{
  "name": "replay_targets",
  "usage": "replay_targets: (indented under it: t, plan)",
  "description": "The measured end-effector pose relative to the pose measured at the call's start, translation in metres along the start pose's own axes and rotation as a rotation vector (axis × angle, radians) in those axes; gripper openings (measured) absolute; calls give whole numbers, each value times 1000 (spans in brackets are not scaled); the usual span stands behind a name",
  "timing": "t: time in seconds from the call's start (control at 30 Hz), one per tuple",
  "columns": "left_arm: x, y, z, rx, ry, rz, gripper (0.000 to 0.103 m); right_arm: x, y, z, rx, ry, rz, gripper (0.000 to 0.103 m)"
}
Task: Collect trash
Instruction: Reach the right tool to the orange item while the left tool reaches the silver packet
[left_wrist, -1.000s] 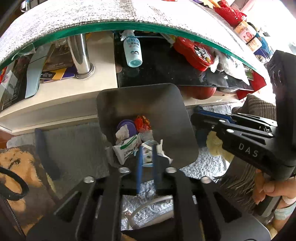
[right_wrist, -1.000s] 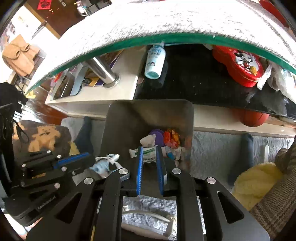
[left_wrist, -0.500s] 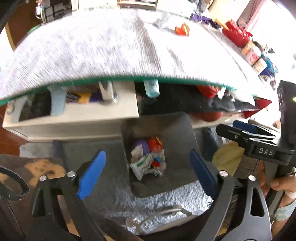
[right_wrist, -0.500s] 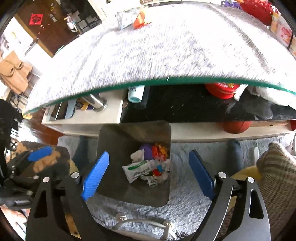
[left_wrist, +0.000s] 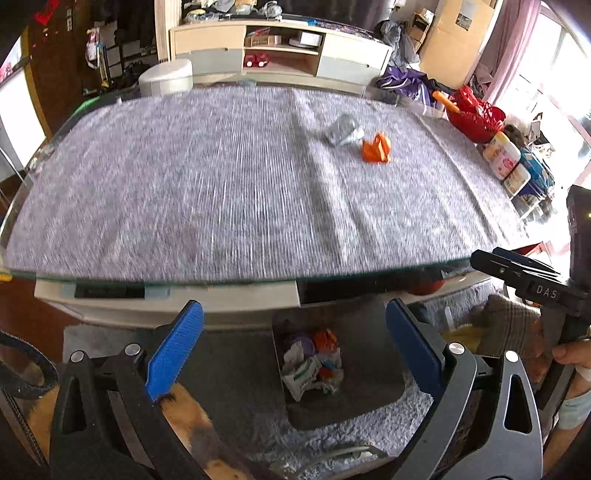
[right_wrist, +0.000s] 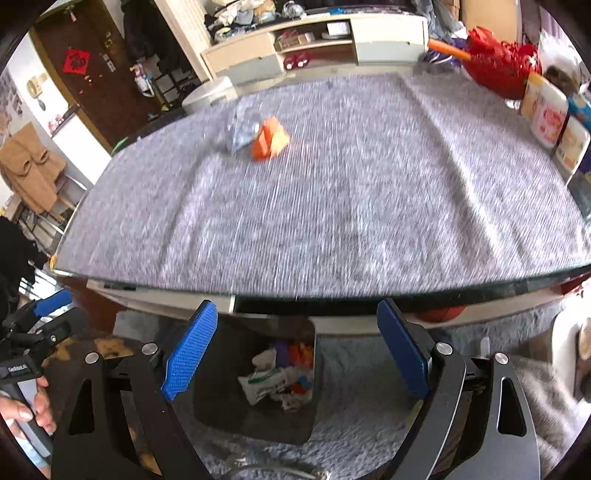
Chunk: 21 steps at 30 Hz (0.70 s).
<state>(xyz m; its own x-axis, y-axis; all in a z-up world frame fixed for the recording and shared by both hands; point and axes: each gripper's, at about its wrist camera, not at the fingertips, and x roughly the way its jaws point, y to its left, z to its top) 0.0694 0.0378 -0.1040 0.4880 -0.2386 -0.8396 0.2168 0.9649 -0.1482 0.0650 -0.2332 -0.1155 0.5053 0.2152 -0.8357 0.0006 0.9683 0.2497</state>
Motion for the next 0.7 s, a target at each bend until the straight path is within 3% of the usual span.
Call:
replay_targets:
  t: [0.3,0.7]
  plan:
    - [-10,0,59,16,-64,20,95,-2,8,39,-38,-38,3,89]
    - [35,-9,132,33,-30,26,95,47,20,90,-50,-21,18,89]
